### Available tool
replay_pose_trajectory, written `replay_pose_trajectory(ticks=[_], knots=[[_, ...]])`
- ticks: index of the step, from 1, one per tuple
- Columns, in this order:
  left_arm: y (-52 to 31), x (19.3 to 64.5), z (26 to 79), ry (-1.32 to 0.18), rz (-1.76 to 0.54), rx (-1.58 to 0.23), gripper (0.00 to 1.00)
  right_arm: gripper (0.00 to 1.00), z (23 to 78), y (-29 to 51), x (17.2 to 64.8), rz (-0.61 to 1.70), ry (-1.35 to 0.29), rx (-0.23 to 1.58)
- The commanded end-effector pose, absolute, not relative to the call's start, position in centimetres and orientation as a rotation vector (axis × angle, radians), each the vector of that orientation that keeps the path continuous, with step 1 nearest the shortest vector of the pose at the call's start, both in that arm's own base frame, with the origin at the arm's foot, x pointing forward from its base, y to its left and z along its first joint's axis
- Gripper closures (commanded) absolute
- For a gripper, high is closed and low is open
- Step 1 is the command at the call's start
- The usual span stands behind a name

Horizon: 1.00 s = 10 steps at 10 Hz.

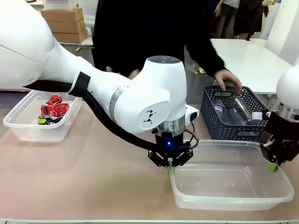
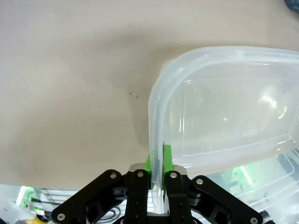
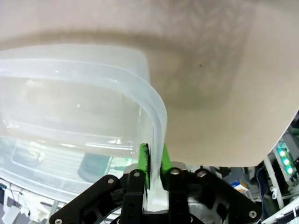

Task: Sort the waste into each basket.
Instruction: Pick up the Organizing box on the right side of the table and lift it.

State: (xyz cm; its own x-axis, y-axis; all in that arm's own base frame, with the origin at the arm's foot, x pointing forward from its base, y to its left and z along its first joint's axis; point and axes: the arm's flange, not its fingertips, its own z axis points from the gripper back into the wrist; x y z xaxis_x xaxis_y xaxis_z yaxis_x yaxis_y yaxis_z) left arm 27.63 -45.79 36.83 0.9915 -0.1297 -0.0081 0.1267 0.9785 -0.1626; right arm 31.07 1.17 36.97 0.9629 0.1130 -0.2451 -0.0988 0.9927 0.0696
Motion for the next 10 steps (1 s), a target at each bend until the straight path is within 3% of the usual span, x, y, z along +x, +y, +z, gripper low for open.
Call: replay_pose_trajectory(ticks=[1, 4, 7, 10], knots=[[-46.3, 27.6, 37.2, 0.010, -0.123, -0.168, 1.00, 1.00, 34.2, 1.2, 26.4, 0.095, 0.244, 0.081], [-44.4, 27.2, 39.4, 0.005, -0.166, -0.194, 1.00, 1.00, 36.4, 1.3, 25.5, 0.049, 0.273, 0.105], [-38.2, 25.8, 45.4, -0.123, -0.159, -0.298, 1.00, 1.00, 45.3, 2.6, 24.4, 0.049, 0.168, 0.268], [-30.5, 25.7, 49.4, -0.264, -0.012, -0.328, 1.00, 1.00, 54.2, 6.9, 28.4, 0.092, 0.061, 0.310]])
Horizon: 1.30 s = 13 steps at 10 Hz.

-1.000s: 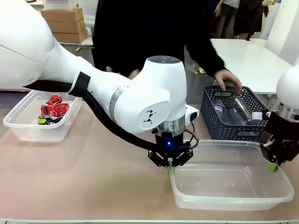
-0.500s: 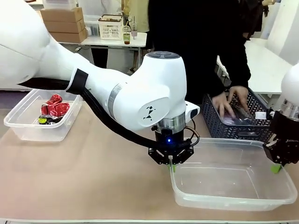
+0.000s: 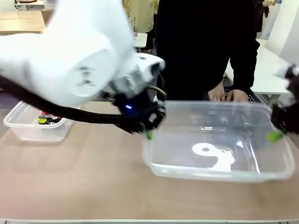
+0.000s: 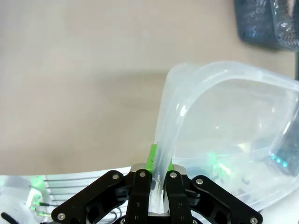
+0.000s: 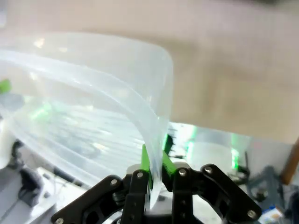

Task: Sort the waste into each basket.
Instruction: Pick up the Organizing box on the right side of the table and lift it.

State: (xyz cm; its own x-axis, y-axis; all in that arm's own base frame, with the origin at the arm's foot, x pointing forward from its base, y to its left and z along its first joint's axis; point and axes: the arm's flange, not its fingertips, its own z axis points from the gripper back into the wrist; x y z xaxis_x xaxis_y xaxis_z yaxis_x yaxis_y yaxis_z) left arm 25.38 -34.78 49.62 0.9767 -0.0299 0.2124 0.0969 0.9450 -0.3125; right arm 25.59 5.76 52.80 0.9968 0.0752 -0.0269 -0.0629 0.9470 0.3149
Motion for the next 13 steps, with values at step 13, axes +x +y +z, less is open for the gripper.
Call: replay_pose_trajectory(ticks=[13], knots=[[-22.8, 35.2, 48.7, -0.242, 0.147, -0.329, 1.00, 1.00, 52.0, 18.9, 38.8, 0.145, 0.116, 0.276]])
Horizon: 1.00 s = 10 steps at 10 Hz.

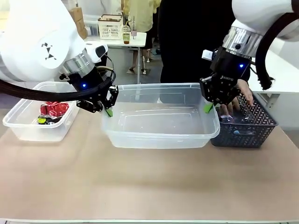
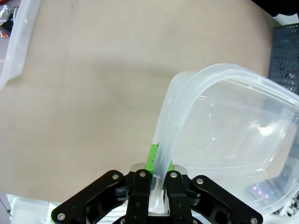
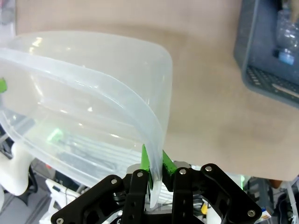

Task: Sort the waste into each basket.
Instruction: Offer the picked Organizing box to the human.

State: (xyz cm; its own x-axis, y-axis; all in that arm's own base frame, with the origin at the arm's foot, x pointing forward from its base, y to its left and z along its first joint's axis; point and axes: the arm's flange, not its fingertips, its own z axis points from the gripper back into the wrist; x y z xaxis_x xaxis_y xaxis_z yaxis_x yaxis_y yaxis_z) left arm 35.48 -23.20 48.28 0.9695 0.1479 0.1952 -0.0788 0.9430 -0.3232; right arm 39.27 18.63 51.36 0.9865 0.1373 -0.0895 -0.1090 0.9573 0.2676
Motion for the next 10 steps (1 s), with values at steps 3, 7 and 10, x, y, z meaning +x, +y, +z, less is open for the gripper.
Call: replay_pose_trajectory(ticks=[3, 7, 10], knots=[[-22.79, 35.15, 48.69, -0.242, 0.147, -0.329, 1.00, 1.00, 51.96, 18.90, 38.81, 0.145, 0.116, 0.276], [-22.79, 35.15, 48.69, -0.242, 0.147, -0.329, 1.00, 1.00, 51.96, 18.90, 38.81, 0.145, 0.116, 0.276], [-22.79, 35.15, 48.69, -0.242, 0.147, -0.329, 1.00, 1.00, 51.96, 18.90, 38.81, 0.145, 0.116, 0.276]])
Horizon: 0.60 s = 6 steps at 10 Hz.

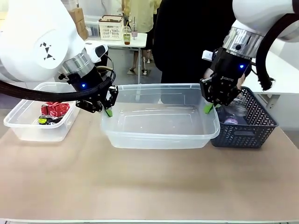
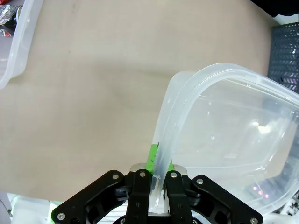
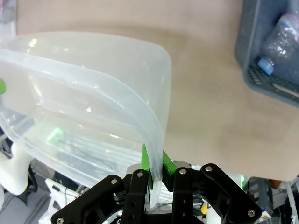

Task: Sort the waste into each basket.
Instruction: Offer the picked Organizing box to the human.

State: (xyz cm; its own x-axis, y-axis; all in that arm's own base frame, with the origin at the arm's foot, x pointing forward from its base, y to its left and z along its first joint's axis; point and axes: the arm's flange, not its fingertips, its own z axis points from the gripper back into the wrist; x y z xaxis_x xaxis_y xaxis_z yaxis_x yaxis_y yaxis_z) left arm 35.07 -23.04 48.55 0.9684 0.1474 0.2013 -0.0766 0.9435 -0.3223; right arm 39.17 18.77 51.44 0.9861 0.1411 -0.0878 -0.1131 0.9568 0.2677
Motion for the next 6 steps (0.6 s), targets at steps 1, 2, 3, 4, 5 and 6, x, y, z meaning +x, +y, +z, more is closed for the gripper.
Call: replay_pose_trajectory(ticks=[1, 2, 3, 4, 5, 6], knots=[[-22.79, 35.15, 48.69, -0.242, 0.147, -0.329, 1.00, 1.00, 51.96, 18.90, 38.81, 0.145, 0.116, 0.276], [-22.79, 35.15, 48.69, -0.242, 0.147, -0.329, 1.00, 1.00, 51.96, 18.90, 38.81, 0.145, 0.116, 0.276], [-22.79, 35.15, 48.69, -0.242, 0.147, -0.329, 1.00, 1.00, 51.96, 18.90, 38.81, 0.145, 0.116, 0.276], [-22.79, 35.15, 48.69, -0.242, 0.147, -0.329, 1.00, 1.00, 51.96, 18.90, 38.81, 0.145, 0.116, 0.276], [-22.79, 35.15, 48.69, -0.242, 0.147, -0.329, 1.00, 1.00, 51.96, 18.90, 38.81, 0.145, 0.116, 0.276], [-22.79, 35.15, 48.69, -0.242, 0.147, -0.329, 1.00, 1.00, 51.96, 18.90, 38.81, 0.145, 0.116, 0.276]])
